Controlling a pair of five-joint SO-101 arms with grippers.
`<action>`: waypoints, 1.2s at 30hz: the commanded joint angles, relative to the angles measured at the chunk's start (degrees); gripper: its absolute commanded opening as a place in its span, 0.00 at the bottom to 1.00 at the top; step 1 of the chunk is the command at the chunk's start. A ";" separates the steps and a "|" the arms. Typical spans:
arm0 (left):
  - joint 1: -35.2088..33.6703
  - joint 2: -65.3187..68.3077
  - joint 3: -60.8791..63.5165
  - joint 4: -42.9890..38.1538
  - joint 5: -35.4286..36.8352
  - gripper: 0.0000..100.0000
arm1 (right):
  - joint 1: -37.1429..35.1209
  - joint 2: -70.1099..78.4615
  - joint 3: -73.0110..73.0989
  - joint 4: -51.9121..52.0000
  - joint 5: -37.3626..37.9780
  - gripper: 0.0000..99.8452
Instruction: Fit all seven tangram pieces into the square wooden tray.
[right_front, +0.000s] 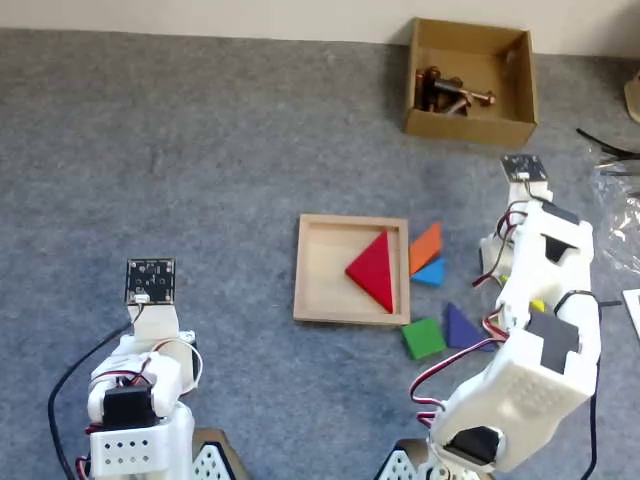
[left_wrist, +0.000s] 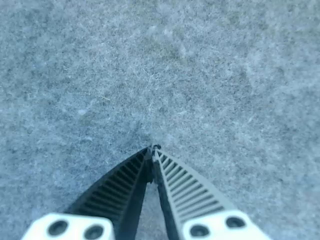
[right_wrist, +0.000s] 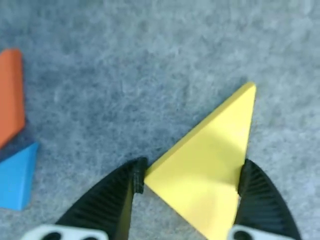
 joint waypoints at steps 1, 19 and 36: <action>-0.48 0.40 1.19 0.44 0.09 0.00 | 0.22 4.26 -0.13 -2.33 0.62 0.23; -0.48 0.40 1.19 0.44 0.09 0.00 | -0.22 4.35 -0.13 -2.24 0.44 0.22; -0.48 0.40 1.19 0.44 0.09 0.00 | -2.51 4.18 -6.55 9.80 0.88 0.01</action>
